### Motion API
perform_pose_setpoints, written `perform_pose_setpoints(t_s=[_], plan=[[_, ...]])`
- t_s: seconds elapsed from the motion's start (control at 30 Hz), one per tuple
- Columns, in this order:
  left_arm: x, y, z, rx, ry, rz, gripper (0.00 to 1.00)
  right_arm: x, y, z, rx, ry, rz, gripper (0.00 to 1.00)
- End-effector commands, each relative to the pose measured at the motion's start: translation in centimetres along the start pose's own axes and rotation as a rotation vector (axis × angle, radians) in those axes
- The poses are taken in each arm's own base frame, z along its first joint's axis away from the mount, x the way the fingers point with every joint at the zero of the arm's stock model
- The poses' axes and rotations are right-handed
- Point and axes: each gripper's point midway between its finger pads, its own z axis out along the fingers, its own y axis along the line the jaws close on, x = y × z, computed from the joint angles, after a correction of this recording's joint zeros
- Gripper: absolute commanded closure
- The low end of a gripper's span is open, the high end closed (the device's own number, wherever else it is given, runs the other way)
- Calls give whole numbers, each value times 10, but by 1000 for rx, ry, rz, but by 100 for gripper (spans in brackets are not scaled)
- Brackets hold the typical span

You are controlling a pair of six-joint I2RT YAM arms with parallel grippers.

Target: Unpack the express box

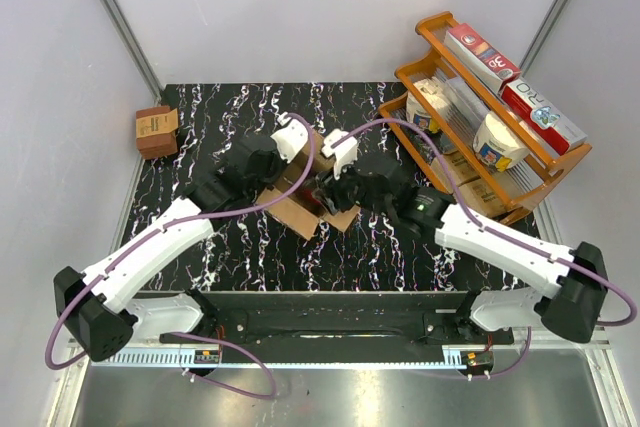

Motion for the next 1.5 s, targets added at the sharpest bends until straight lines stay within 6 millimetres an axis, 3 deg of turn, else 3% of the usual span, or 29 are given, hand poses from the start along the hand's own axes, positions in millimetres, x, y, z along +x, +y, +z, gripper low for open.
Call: perform_pose_setpoints(t_s=[0.0,0.17,0.37,0.47,0.53,0.63,0.77,0.83,0.97,1.2,1.23,1.27,1.47], plan=[[8,17,7,-103,42,-55,100,-81,-3,-41,29,-199,48,60],[19,26,13,-146,103,-101,100,-124,-14,-76,81,-290,49,60],[34,52,15,-186,187,-239,100,-170,-34,-125,177,-418,52,59],[53,71,16,-223,257,-323,100,-190,-46,-146,242,-476,62,57],[66,73,17,-213,316,-357,100,-199,-58,-157,308,-507,75,57],[80,83,15,-229,371,-477,100,-209,-69,-163,374,-542,68,57],[97,99,9,-249,415,-618,100,-200,-79,-138,454,-501,45,59],[104,98,7,-229,435,-682,100,-198,-83,-125,480,-493,42,60],[127,105,1,-222,459,-799,100,-176,-94,-74,489,-427,58,58],[130,93,-8,-153,415,-880,100,-138,-129,-4,485,-350,146,59],[131,92,-8,-151,419,-880,99,-141,-131,3,484,-373,154,59],[134,90,-8,-150,427,-880,99,-129,-134,19,492,-340,154,59],[134,85,-2,-116,440,-882,97,-81,-141,59,521,-260,194,59]])
